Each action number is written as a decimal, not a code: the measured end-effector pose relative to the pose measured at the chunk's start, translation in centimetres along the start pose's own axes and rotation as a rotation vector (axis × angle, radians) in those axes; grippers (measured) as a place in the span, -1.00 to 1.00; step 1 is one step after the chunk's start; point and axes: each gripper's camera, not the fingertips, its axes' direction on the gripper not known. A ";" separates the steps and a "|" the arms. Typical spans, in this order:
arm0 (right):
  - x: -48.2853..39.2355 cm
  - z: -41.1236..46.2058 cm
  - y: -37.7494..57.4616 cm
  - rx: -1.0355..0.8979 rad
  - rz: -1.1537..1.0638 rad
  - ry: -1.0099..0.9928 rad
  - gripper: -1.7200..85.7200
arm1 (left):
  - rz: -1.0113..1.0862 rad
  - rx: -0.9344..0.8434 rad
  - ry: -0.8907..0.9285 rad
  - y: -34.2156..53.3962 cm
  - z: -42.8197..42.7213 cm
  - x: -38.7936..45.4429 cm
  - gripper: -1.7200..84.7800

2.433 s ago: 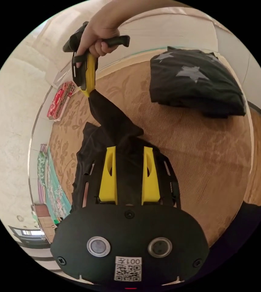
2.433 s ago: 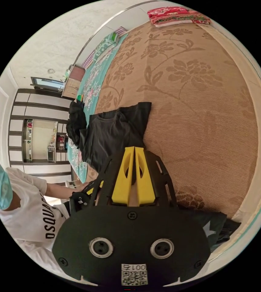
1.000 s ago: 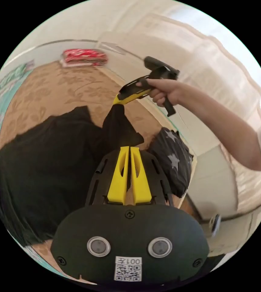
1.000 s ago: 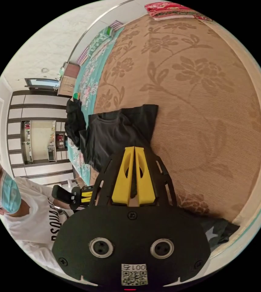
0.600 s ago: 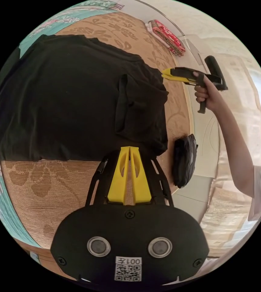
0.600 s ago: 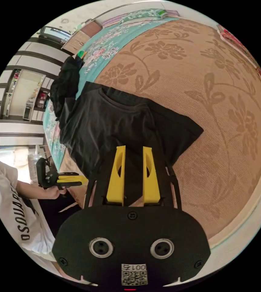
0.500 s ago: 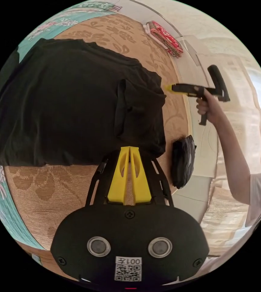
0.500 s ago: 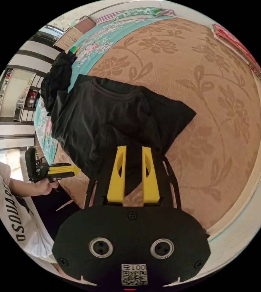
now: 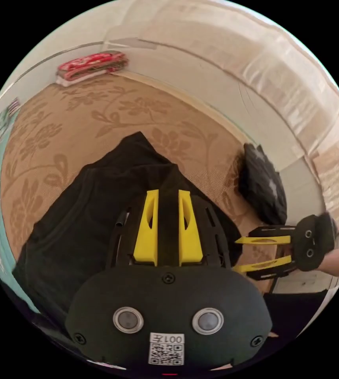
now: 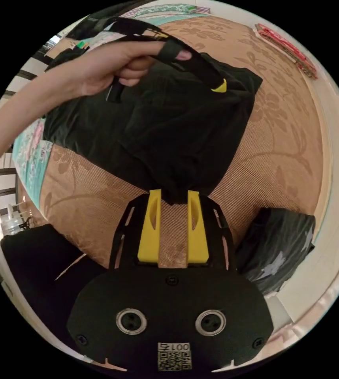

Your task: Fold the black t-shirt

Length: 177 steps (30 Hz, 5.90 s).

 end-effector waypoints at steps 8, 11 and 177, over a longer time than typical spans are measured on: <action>-0.7 5.3 6.5 0.205 0.403 -0.152 -0.90 | 0.041 -0.073 0.052 -7.0 -1.6 0.0 -0.98; -0.4 7.7 9.0 0.295 0.602 -0.342 -0.90 | 0.013 -0.106 0.037 -9.5 -1.9 -0.2 -0.98; -32.9 -5.3 -54.4 0.346 -1.161 -1.234 -0.94 | -0.782 0.537 0.678 99.9 -41.8 -19.4 -0.66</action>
